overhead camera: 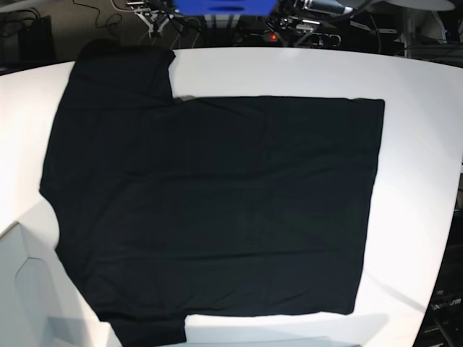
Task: Fold the T-shirt properly
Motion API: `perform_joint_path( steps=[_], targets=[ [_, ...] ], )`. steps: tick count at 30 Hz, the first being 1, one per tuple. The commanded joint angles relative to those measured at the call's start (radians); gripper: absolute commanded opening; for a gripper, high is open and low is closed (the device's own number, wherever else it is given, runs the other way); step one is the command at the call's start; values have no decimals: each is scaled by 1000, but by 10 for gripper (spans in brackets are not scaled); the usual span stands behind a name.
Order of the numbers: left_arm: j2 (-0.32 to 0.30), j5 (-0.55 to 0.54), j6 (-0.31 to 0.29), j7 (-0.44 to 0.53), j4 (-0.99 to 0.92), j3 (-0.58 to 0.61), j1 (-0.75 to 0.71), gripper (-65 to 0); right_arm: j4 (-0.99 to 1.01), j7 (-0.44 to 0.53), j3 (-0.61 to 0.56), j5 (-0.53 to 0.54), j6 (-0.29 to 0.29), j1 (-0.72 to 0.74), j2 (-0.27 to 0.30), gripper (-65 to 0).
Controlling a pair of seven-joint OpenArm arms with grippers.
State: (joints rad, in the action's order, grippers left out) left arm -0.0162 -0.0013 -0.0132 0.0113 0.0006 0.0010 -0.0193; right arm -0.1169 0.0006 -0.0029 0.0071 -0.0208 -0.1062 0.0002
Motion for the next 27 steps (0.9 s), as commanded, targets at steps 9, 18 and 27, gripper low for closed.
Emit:
perform_joint_path(
  steps=[9,18,27],
  targets=[
    [0,1,11,-1,-1,0,-11,-649,1,-1,-1,-2,15,-8,2,-650],
    [0,1,11,-1,25,0,-34,-649,0,0,-1,-2,15,-17,4,-650],
    [-38,1,11,-4,229,0,-193,-649,-53,6,-1,-2,15,-83,1,-650]
  ],
)
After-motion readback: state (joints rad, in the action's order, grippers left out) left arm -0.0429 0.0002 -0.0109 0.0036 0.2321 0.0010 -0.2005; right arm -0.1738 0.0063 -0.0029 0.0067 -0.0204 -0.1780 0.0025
